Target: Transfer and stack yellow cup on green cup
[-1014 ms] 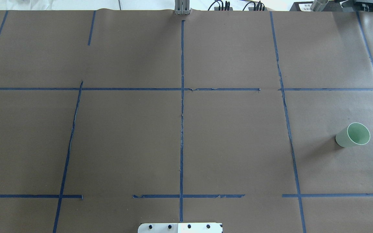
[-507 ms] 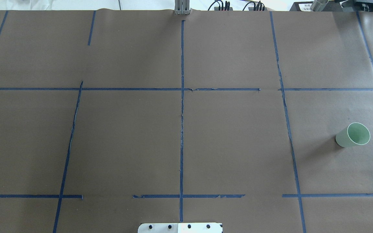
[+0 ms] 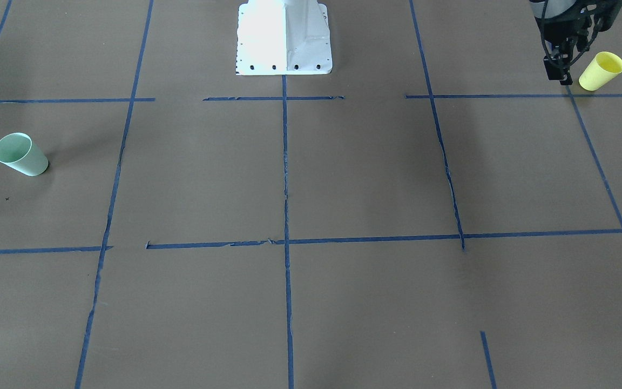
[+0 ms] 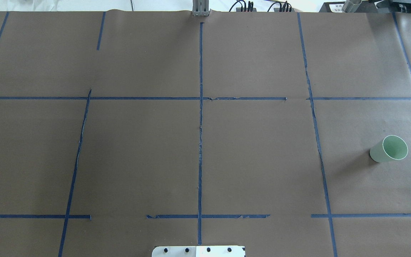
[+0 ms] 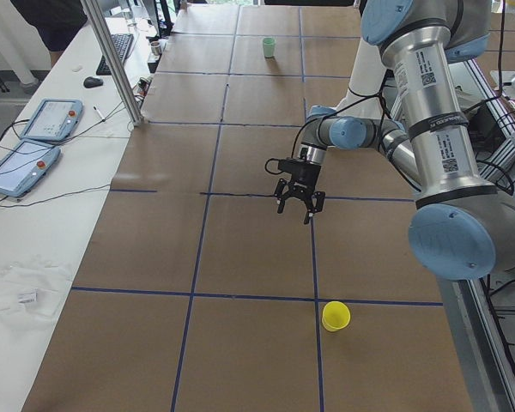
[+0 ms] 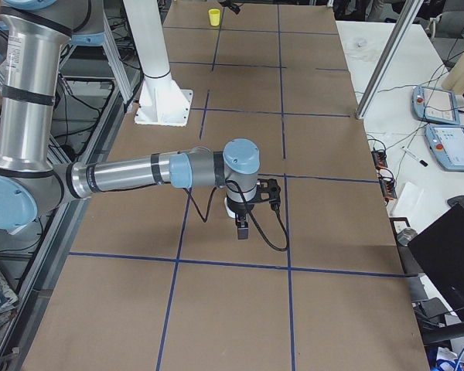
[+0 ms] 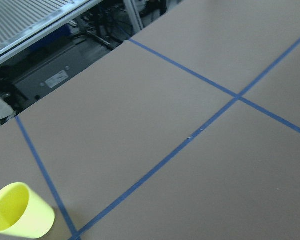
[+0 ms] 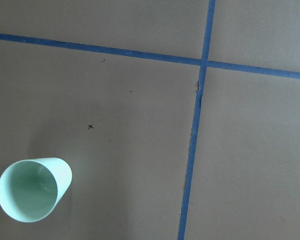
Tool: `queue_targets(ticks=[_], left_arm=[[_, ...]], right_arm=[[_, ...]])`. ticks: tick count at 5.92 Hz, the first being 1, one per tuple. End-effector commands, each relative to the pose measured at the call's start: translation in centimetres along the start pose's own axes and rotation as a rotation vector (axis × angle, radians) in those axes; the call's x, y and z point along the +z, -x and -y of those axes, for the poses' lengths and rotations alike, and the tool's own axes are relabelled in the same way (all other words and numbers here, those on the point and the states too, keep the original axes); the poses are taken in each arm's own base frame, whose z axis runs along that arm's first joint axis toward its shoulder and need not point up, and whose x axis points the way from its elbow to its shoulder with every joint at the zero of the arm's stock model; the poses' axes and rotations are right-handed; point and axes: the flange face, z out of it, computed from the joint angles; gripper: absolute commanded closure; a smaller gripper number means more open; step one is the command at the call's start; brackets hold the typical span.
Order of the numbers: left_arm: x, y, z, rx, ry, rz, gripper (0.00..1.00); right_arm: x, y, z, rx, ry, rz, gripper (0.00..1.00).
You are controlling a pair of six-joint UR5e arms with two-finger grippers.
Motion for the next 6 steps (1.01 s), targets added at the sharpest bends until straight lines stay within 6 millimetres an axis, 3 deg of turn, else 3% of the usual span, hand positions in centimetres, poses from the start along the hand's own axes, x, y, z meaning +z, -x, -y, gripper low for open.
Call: queue_targets(ticks=[1,4,6], left_arm=[[0.5,2.4,-2.1,-0.277,-0.142,0.098,0.0],[7.2,4.7,-7.4,-0.46,-0.326,0.124,0.0],[11.6,5.9,-9.0,-0.441,-0.418,0.139,0.0]], right_arm=[[-0.1,0.1,0.1,-0.007,-0.004,-0.001,0.0],[-0.1,0.0,0.3,-0.019,-0.019,-0.001,0.0],[0.0,0.0,0.2,-0.025,-0.018,-0.001,0.0]])
